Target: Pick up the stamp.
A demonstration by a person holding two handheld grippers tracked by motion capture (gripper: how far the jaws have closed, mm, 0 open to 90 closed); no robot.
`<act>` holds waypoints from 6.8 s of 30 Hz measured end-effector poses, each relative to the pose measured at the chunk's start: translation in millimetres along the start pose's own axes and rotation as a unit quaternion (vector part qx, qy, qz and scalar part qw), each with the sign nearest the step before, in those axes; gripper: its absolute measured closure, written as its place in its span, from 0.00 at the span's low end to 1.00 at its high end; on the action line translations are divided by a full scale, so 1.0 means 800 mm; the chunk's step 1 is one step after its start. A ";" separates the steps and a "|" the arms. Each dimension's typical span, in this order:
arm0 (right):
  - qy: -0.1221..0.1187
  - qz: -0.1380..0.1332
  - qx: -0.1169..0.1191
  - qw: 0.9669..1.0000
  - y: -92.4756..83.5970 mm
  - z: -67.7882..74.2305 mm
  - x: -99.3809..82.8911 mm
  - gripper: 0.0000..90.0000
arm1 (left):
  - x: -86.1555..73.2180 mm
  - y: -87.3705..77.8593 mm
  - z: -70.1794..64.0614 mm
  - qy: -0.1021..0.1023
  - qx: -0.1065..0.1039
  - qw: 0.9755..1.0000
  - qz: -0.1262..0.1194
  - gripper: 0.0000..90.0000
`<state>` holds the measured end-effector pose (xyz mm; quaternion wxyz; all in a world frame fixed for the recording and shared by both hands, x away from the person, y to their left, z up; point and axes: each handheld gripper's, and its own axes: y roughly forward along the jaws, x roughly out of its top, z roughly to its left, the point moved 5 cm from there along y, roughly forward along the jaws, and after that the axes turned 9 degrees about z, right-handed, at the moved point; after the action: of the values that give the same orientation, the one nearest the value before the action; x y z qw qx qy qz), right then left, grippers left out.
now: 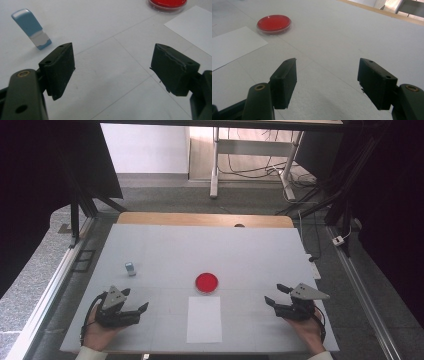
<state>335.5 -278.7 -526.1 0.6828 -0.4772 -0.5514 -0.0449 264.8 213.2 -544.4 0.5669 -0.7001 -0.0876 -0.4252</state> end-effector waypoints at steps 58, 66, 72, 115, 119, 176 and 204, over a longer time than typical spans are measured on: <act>-0.007 0.019 0.004 1.000 0.005 0.007 -0.005 0.35 | 0.045 0.040 0.127 -0.016 0.042 0.999 0.000 0.36; -0.008 0.020 0.004 1.000 0.006 0.007 -0.005 0.35 | 0.045 0.049 0.135 -0.022 0.038 0.999 0.002 0.39; -0.007 0.019 0.006 1.000 0.007 0.007 -0.005 0.35 | 0.046 0.055 0.140 -0.020 0.038 0.999 0.007 0.41; -0.007 0.025 0.003 1.000 0.007 0.006 -0.007 0.35 | 0.052 0.080 0.143 0.028 0.003 1.000 0.009 0.70; -0.007 0.026 0.002 1.000 0.007 0.006 -0.008 0.35 | 0.052 0.080 0.141 0.037 0.002 0.999 0.008 0.72; -0.011 0.010 -0.005 1.000 0.004 0.007 -0.006 0.35 | 0.098 0.025 0.081 0.022 -0.076 0.994 -0.076 0.74; -0.010 0.008 -0.003 1.000 0.004 0.007 -0.005 0.36 | 0.114 0.022 0.043 0.056 -0.109 0.989 -0.076 0.75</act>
<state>331.8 -274.7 -532.0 0.6763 -0.4839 -0.5542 -0.0361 349.0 204.1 -493.7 0.4568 -0.7241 -0.0618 -0.5131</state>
